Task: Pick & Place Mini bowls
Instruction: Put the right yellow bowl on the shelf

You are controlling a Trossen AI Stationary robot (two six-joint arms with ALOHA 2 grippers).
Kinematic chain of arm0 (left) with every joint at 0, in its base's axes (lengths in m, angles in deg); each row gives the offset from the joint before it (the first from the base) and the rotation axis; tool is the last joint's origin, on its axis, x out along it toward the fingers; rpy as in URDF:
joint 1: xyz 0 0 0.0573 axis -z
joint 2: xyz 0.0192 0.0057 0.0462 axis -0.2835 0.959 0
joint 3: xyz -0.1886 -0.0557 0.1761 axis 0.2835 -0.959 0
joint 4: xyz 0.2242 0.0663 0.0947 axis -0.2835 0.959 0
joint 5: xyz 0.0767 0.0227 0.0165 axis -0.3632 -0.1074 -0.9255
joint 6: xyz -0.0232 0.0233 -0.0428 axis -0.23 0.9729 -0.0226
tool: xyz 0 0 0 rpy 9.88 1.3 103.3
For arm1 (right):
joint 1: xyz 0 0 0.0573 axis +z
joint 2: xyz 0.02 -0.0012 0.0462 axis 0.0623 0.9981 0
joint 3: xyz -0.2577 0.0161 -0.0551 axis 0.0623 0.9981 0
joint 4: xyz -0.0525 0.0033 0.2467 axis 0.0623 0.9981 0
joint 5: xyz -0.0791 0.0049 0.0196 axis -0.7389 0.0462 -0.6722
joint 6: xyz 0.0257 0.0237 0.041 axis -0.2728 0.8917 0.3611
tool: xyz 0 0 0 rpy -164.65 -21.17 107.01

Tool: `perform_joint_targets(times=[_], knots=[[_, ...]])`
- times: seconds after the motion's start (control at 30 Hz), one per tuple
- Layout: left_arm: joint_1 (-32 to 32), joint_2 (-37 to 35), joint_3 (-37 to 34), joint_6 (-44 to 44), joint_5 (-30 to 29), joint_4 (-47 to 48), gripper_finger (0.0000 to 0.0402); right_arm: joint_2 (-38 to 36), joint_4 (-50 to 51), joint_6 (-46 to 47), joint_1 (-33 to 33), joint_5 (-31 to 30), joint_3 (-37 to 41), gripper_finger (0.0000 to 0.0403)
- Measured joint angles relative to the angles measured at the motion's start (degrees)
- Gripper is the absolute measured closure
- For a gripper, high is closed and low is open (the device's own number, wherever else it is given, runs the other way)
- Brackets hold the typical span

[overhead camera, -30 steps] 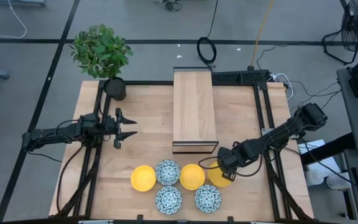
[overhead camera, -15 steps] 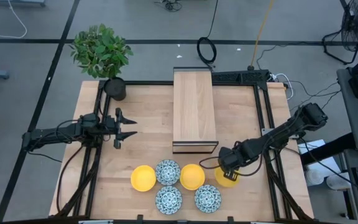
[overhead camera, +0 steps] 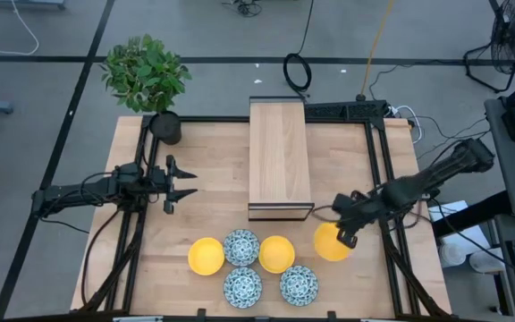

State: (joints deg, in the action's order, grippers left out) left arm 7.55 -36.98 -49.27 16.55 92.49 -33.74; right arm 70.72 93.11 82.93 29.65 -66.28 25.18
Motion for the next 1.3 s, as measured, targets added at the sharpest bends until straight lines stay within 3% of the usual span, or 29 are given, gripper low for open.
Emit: perform_joint_targets(times=[0.13, 0.3, 0.43, 0.5, 0.7, 0.93, 1.1, 1.3], knots=[[0.00, -0.01, 0.00, 0.00, 0.00, 0.00, 0.0188, -6.61, -8.39, -7.91, 0.01, -9.75, 0.00, 0.0402], [0.01, 0.00, 0.01, 0.00, 0.00, 0.00, 0.0188, -9.75, -30.90, -30.33, -0.40, -20.17, -0.01, 0.0403], [0.00, -0.01, 0.01, 0.00, 0.00, 0.00, 0.0188, -8.71, -47.31, -45.39, -3.66, -21.12, -0.02, 0.0403], [-0.01, 0.01, 0.02, 0.00, 0.00, 0.00, 0.0188, -7.66, -50.24, -48.78, -7.13, -17.83, -1.17, 0.0403], [0.01, 0.01, 0.00, 0.00, 0.00, 0.00, 0.0188, 0.75, -40.28, -50.51, -20.98, -9.00, -14.98, 0.0403], [0.00, 0.01, 0.01, 0.00, 0.00, 0.00, 0.0188, 18.98, -18.95, -52.07, -40.40, 0.13, -45.03, 0.0403], [0.01, 0.01, 0.00, 0.00, 0.00, 0.00, 0.0188, 32.93, -8.21, -49.30, -52.45, 10.36, -63.07, 0.0403], [-0.01, 0.01, 0.00, 0.00, 0.00, 0.00, 0.0188, 44.75, -0.09, -46.08, -61.22, 21.05, -70.81, 0.0403]])
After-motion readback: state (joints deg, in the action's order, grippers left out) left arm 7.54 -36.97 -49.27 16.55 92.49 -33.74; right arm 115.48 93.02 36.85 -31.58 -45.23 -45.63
